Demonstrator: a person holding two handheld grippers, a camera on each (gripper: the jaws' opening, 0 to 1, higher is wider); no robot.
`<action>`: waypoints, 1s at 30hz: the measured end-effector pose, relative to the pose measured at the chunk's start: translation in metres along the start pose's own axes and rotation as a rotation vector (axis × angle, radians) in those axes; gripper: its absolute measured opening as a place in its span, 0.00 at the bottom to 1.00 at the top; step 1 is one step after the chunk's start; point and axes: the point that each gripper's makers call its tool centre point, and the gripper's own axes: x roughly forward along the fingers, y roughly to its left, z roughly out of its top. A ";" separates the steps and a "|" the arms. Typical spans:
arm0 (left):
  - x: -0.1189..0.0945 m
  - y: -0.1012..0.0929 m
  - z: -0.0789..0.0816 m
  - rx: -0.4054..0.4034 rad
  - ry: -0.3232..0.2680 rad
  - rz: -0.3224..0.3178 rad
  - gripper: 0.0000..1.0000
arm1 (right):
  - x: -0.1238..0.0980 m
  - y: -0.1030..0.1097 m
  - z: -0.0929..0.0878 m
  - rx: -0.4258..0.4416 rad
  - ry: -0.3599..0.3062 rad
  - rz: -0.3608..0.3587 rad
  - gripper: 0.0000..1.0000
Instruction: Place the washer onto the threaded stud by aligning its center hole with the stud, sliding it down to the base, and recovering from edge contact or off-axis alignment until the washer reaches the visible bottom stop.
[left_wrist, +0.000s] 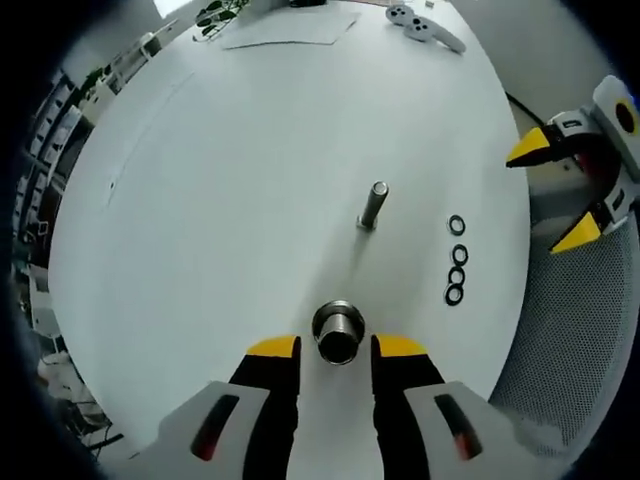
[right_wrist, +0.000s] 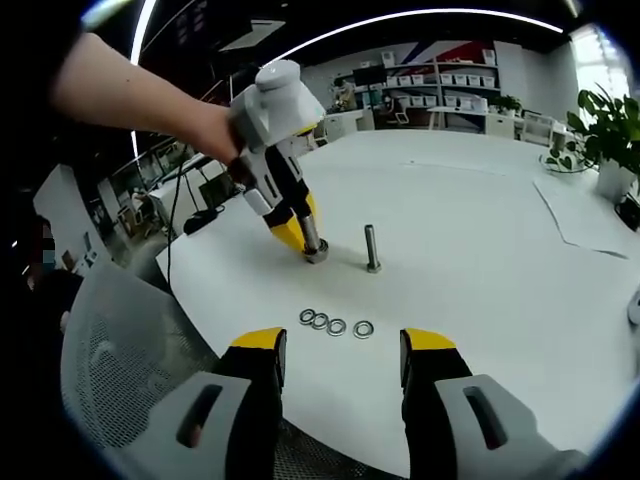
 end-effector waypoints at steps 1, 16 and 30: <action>-0.001 0.000 -0.001 -0.004 -0.004 0.005 0.29 | 0.000 0.000 0.000 0.000 0.000 0.000 0.48; -0.026 -0.003 0.002 -0.132 -0.133 0.034 0.29 | 0.000 0.000 -0.001 0.002 0.006 -0.002 0.48; -0.049 -0.005 -0.016 -0.153 -0.221 0.075 0.33 | 0.000 -0.002 -0.004 -0.023 0.031 -0.024 0.48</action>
